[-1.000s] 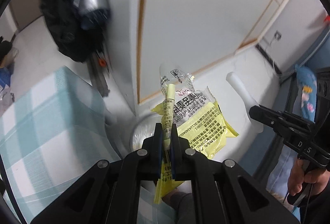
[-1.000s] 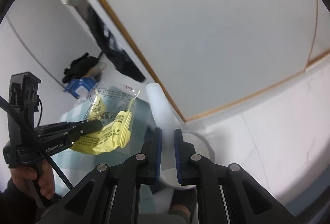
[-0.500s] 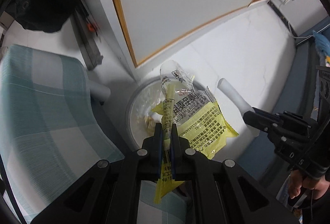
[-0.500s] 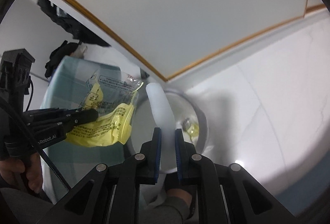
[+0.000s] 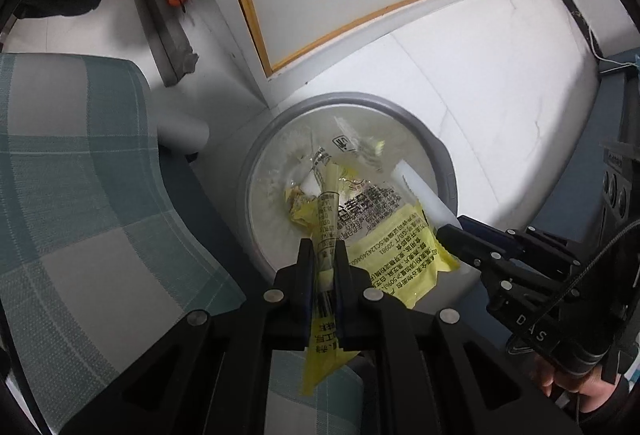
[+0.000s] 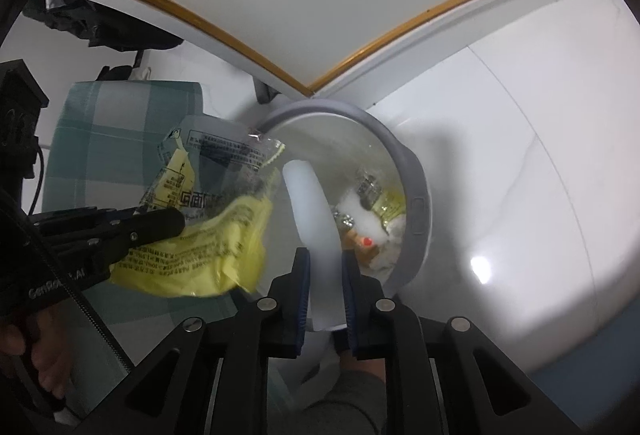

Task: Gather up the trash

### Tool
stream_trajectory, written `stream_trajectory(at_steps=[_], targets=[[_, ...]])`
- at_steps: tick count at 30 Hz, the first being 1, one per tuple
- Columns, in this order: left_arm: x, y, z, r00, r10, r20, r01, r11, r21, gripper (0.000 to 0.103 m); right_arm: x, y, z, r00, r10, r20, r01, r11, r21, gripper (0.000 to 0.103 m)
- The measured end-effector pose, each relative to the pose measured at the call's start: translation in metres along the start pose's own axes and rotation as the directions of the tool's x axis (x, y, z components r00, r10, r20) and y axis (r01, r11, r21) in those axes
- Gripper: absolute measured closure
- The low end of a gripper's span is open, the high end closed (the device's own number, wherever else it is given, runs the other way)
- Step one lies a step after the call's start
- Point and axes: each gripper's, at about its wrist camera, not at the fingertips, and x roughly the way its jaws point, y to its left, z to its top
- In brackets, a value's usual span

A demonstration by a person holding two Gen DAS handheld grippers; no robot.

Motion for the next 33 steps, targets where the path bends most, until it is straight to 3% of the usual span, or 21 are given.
stream_trajectory(at_steps=[4,10,12,15,21,24,29,33], targets=[[0.005,0.007,0.002,0.999,-0.031,-0.023,0.030,0.999,-0.037,0.093,0.004,-0.006,-0.003,1.000,-0.007,-0.019,0.007,1.000,0.015,0.080],[0.009,0.014,0.007,0.997,-0.072,-0.018,0.070,0.995,-0.071,0.074,0.008,-0.008,-0.002,1.000,-0.003,-0.023,0.003,1.000,0.021,0.077],[0.003,0.013,0.006,0.998,-0.066,0.009,0.066,0.996,-0.067,0.056,0.007,-0.009,-0.002,1.000,-0.002,-0.021,0.002,1.000,0.029,0.069],[-0.003,0.015,0.004,0.997,-0.060,0.041,0.063,0.995,-0.072,0.046,0.001,-0.010,-0.003,1.000,0.001,-0.009,0.000,1.000,0.029,0.065],[-0.020,0.026,-0.004,0.993,-0.060,0.105,0.070,0.994,-0.089,0.043,-0.020,-0.009,-0.005,0.999,-0.007,0.031,0.007,1.000,0.029,0.060],[-0.037,0.026,-0.012,0.985,-0.057,0.163,0.071,0.994,-0.078,0.042,-0.034,-0.005,-0.005,0.998,-0.009,0.055,0.008,1.000,0.021,0.057],[-0.078,0.028,-0.027,0.956,-0.058,0.288,0.084,0.993,-0.078,0.041,-0.059,0.004,-0.007,0.995,-0.015,0.098,0.016,1.000,-0.003,0.055],[-0.103,0.029,-0.038,0.930,-0.040,0.365,0.080,0.992,-0.094,0.029,-0.083,0.018,-0.011,0.990,-0.016,0.143,0.020,0.999,-0.027,0.050]])
